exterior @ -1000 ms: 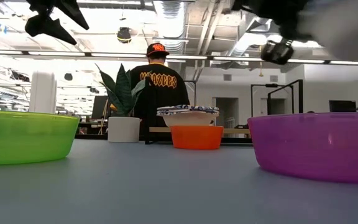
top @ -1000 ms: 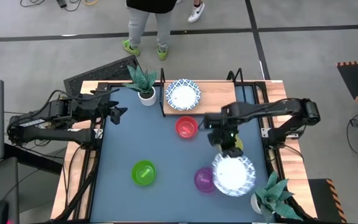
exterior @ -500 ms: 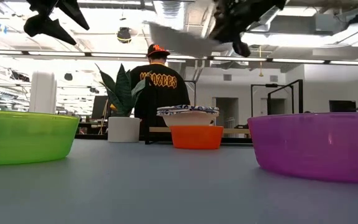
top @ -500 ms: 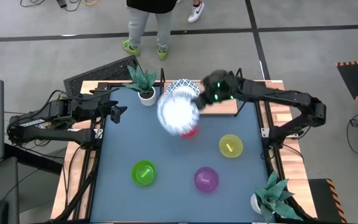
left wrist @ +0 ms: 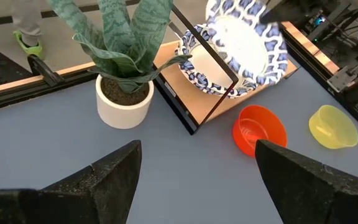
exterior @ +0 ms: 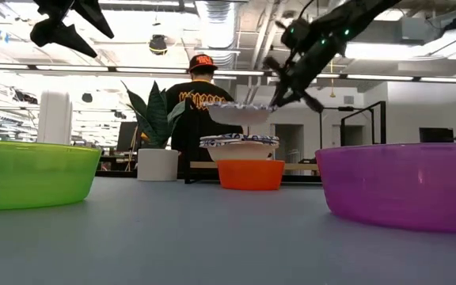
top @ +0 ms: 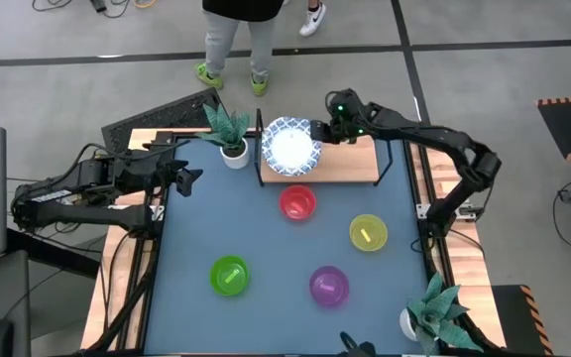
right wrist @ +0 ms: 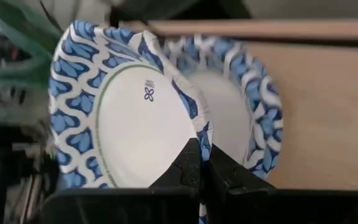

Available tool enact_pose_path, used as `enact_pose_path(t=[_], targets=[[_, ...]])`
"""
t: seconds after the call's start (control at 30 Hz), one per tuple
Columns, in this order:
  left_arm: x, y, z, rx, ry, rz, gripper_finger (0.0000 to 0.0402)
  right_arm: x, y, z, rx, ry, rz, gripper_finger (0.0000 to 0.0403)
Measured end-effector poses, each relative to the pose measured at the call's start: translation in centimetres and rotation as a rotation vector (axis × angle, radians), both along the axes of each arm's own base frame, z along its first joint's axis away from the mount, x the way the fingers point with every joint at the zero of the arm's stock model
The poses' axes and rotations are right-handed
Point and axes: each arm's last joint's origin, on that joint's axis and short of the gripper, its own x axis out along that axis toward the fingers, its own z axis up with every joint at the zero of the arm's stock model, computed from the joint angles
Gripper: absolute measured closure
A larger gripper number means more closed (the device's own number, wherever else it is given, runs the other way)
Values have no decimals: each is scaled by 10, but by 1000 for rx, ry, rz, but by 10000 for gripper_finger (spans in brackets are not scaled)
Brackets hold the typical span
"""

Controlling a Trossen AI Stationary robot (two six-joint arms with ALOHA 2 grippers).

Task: Place and stack bowls onto a shelf
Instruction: Stack the white patterned bowl on top of the white patterned bowl on the shelf

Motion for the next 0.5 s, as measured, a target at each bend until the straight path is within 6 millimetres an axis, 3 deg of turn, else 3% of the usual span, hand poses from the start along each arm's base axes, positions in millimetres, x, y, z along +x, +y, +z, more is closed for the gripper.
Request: enact_pose_path(t=[0.27,0.5], targets=[[0,0,0,-12,-9,9,101,4,-18,-28,44,53,11,382],[0,0,0,-19,-14,13,101,-2,-32,-32,49,31,-9,382]])
